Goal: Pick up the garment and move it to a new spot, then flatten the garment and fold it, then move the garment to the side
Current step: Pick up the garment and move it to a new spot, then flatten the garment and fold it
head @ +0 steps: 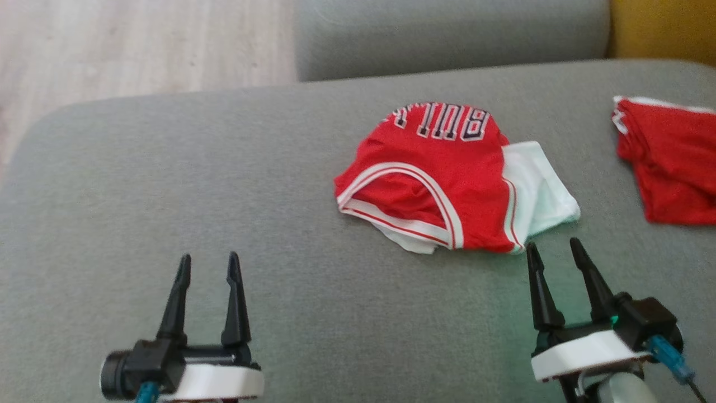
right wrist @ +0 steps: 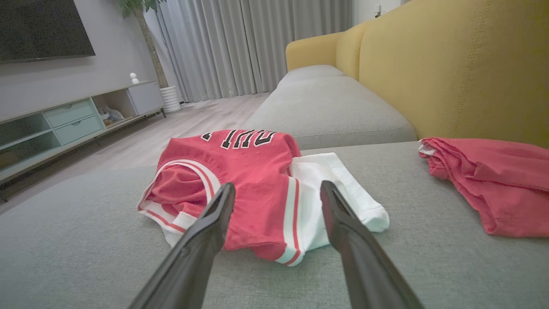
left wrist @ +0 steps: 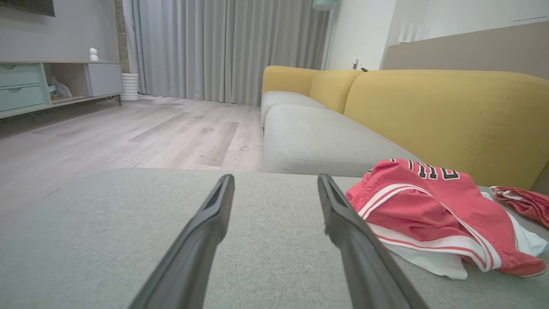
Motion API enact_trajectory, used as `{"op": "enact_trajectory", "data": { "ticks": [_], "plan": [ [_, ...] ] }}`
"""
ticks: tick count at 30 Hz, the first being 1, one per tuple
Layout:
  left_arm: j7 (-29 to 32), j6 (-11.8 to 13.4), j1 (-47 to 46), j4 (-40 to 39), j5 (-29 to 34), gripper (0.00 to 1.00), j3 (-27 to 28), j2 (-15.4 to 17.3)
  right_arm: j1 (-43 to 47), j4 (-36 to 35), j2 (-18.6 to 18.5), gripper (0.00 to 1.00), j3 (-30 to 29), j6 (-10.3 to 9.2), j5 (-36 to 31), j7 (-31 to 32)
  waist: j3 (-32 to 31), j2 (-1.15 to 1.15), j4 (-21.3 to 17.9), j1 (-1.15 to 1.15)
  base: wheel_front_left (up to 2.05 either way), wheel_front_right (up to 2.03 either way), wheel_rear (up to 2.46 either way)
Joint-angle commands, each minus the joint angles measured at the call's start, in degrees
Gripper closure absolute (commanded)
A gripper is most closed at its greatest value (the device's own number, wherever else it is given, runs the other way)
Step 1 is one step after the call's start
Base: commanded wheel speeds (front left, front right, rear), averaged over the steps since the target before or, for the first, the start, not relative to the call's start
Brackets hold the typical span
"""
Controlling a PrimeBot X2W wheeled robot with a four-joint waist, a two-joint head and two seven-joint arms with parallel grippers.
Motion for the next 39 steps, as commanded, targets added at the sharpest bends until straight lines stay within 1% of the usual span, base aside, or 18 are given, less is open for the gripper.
{"op": "enact_trajectory", "data": {
  "ticks": [1,7,21,28,33,36,39],
  "plan": [
    [-0.53,0.48,-0.78,-1.75,0.13,0.00,1.36,-0.12,-1.09,-1.36,-0.11,0.00,1.39,-0.04,0.35,0.01,-2.08,0.00,2.21,0.02,0.00,0.00,0.00],
    [-0.53,0.80,-0.39,-1.33,0.15,0.00,0.98,-0.13,-0.80,-0.52,-0.11,0.00,2.43,-0.04,0.49,0.01,-2.76,0.00,2.63,0.02,0.00,0.00,0.00],
    [-0.53,0.53,0.19,-0.66,1.20,0.00,0.50,-0.13,-0.52,-0.68,-0.11,0.00,2.95,-0.04,0.22,0.01,-3.02,0.00,1.78,0.02,0.00,0.00,0.00],
    [-0.53,-0.45,-0.30,1.36,1.51,0.00,-0.33,-0.13,-0.56,-0.77,-0.10,0.00,3.10,-0.04,0.03,0.01,-2.75,0.00,1.17,0.02,0.00,0.00,0.00],
    [-0.53,-1.91,-1.62,3.07,2.05,0.00,-0.94,-0.13,-1.51,-0.99,-0.10,0.00,3.76,-0.04,-0.27,0.01,-1.99,0.00,-0.95,0.02,0.00,0.00,0.00],
    [-0.53,-3.79,-3.62,4.82,2.81,0.00,-2.59,-0.14,-2.34,-2.01,-0.10,0.00,4.23,-0.04,-0.18,0.01,-0.64,0.00,-3.61,0.02,0.00,0.00,0.00],
    [-0.53,-5.75,-6.88,7.34,3.50,0.00,-5.29,-0.14,-3.59,-3.43,-0.10,0.00,4.78,-0.04,-0.11,0.01,1.71,0.00,-7.15,0.02,0.00,0.00,0.00]
  ]
}}
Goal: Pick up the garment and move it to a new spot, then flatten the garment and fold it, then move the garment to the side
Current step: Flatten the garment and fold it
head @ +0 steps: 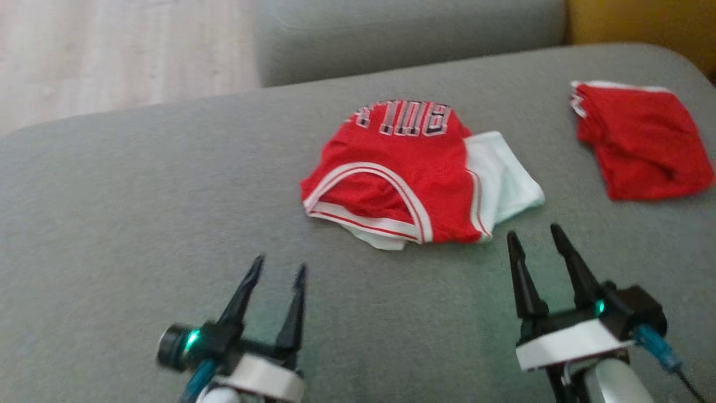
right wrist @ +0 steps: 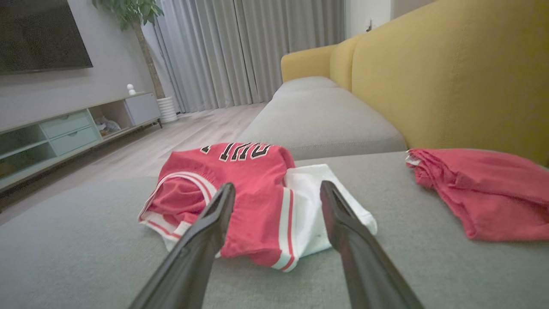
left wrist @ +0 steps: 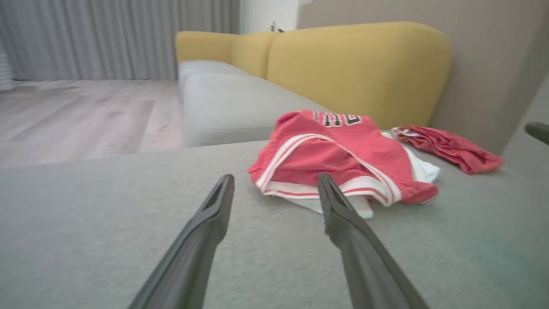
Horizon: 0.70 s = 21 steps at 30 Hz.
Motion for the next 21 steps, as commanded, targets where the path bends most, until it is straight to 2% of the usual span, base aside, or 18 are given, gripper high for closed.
{"op": "enact_trajectory", "data": {
  "ticks": [1,6,12,21],
  "plan": [
    [-0.53,-0.31,-4.03,-1.19,0.44,0.00,0.98,-0.15,-3.21,-2.40,-0.16,0.00,1.53,-0.05,-0.05,-0.14,2.96,0.00,-3.51,0.00,0.00,0.00,0.00],
    [-0.53,-2.55,-11.21,7.37,1.67,0.00,-5.18,-0.15,-5.25,-4.99,-0.16,0.00,2.28,-0.05,1.43,-0.14,6.98,0.00,-9.35,0.00,0.00,0.00,0.00],
    [-0.53,-3.21,-18.84,20.07,1.67,0.00,-10.19,-0.15,-6.28,-6.88,-0.16,0.00,3.85,-0.05,2.26,-0.14,10.23,0.00,-14.58,0.00,0.00,0.00,0.00],
    [-0.53,-2.72,-24.17,25.27,1.66,0.00,-11.77,-0.15,-6.55,-7.73,-0.16,0.00,4.49,-0.05,3.41,-0.14,11.88,0.00,-18.87,0.00,0.00,0.00,0.00]
  ]
}}
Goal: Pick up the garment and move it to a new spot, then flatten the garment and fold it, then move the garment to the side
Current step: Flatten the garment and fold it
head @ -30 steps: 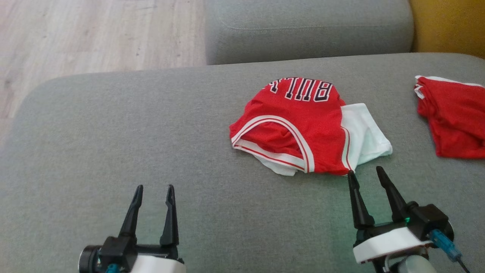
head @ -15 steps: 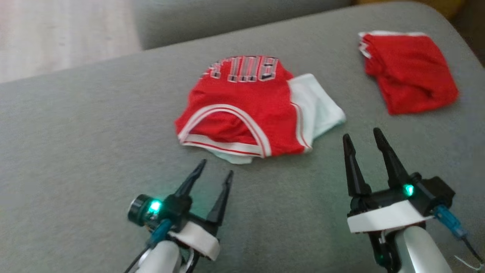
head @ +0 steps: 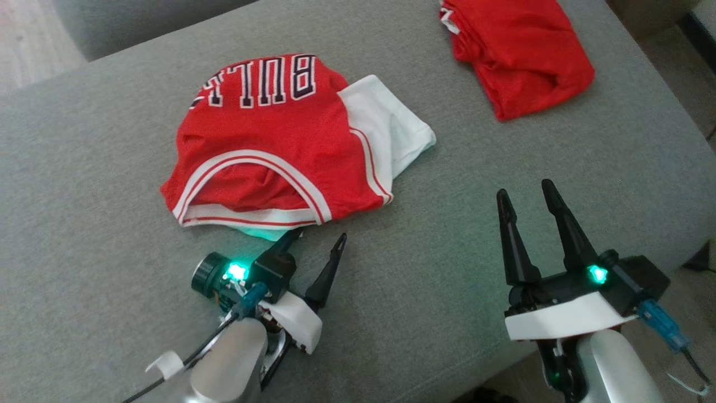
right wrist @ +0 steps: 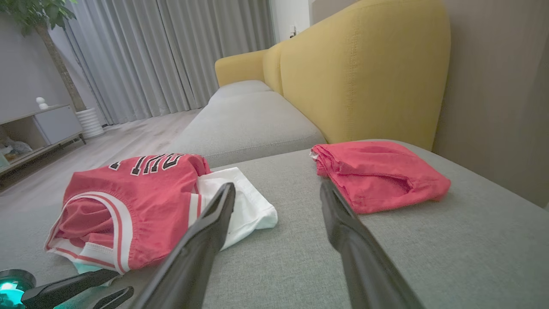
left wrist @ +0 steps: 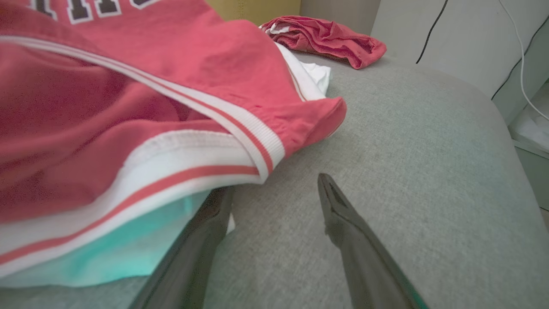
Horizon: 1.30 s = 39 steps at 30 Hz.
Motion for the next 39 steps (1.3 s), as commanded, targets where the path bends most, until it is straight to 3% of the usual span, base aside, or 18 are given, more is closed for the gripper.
{"op": "enact_trajectory", "data": {
  "ticks": [1,8,19,20,21,23,31,39],
  "plan": [
    [-0.55,0.48,-1.69,-0.52,-0.12,0.00,1.25,0.00,-1.97,-2.02,-0.15,0.00,1.52,-0.04,0.32,-0.14,0.64,0.00,-1.25,-0.01,0.00,0.00,0.00],
    [-0.55,0.36,-2.37,-2.71,-1.16,0.00,0.51,-0.01,-1.81,-1.72,-0.15,0.00,1.75,-0.04,0.32,-0.14,0.20,0.00,-2.02,-0.01,0.00,0.00,0.00],
    [-0.55,0.16,-1.88,-5.27,-9.13,0.00,1.06,-0.01,-1.39,-1.05,-0.15,0.00,2.37,-0.04,-0.04,-0.14,-1.42,0.00,-2.48,-0.01,0.00,0.00,0.00],
    [-0.55,0.12,-1.99,-5.16,-9.84,0.04,0.97,-0.01,-1.38,-1.06,-0.15,0.00,2.37,-0.04,0.01,-0.14,-1.50,0.00,-2.55,-0.01,0.00,0.00,0.00],
    [-0.55,0.06,-2.08,-4.99,-10.76,0.53,0.88,-0.01,-1.37,-1.04,-0.15,0.00,2.41,-0.04,0.02,-0.14,-1.58,0.00,-2.63,-0.01,0.00,0.00,0.00],
    [-0.55,-0.03,-2.40,-4.56,-12.25,1.00,0.42,-0.01,-1.38,-1.03,-0.15,0.00,2.50,-0.04,0.02,-0.14,-1.70,0.00,-2.78,-0.01,0.00,0.00,0.00],
    [-0.55,-0.41,-7.41,-9.03,-17.59,1.00,-4.86,-0.01,-1.33,-1.54,-0.15,0.00,1.69,-0.04,0.04,-0.14,-2.35,0.00,-2.70,-0.01,0.00,0.00,0.00],
    [-0.33,-0.44,-30.40,-15.77,-20.11,1.00,-11.56,3.01,-1.07,-2.81,-0.15,0.00,1.02,-0.04,-0.01,-0.14,-4.28,0.00,-0.59,-0.01,0.00,0.00,0.00]
  ]
}}
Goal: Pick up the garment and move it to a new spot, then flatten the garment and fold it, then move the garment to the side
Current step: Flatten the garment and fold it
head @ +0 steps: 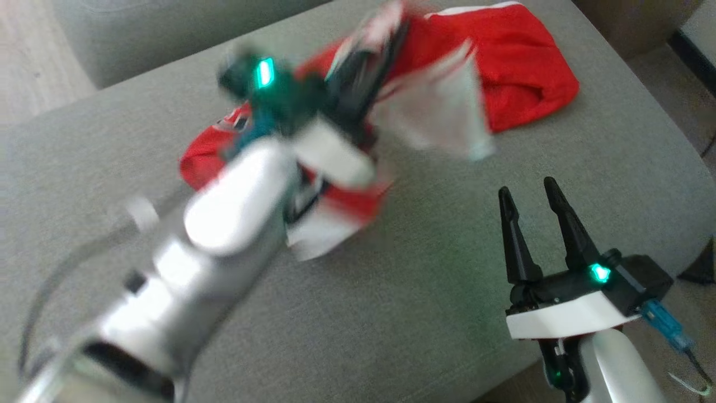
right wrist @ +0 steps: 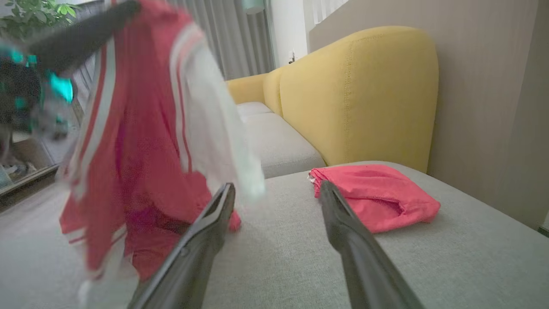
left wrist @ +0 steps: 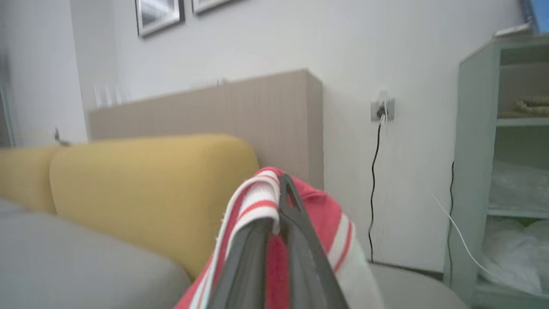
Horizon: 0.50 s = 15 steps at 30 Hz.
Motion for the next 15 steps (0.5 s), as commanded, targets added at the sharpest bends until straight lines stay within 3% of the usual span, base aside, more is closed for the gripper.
{"op": "enact_trajectory", "data": {
  "ticks": [1,8,11,15],
  "plan": [
    [-0.10,-0.32,-5.45,-2.75,-1.29,1.00,1.49,1.27,-1.08,-2.12,-0.15,0.00,1.10,-0.04,-0.27,-0.14,-0.67,0.00,0.75,0.00,0.00,0.00,0.00],
    [1.85,-0.32,-20.14,-6.70,-9.14,1.00,3.53,5.93,-0.12,-2.44,-0.15,0.00,-0.18,-0.04,-1.47,-0.14,-3.00,0.00,4.22,0.00,0.00,0.00,0.00],
    [2.75,-0.32,-17.39,-7.99,-13.32,1.00,6.04,9.88,0.25,-3.05,-0.15,0.00,-2.24,-0.04,-1.97,-0.14,-3.38,0.00,5.91,0.00,0.00,0.00,0.00],
    [4.20,0.41,-5.63,-10.81,-19.27,1.00,9.47,16.99,0.72,-4.08,-0.15,0.00,-6.45,-0.04,-2.56,-0.14,-2.69,0.00,8.05,0.00,0.00,0.00,0.00]
  ]
}}
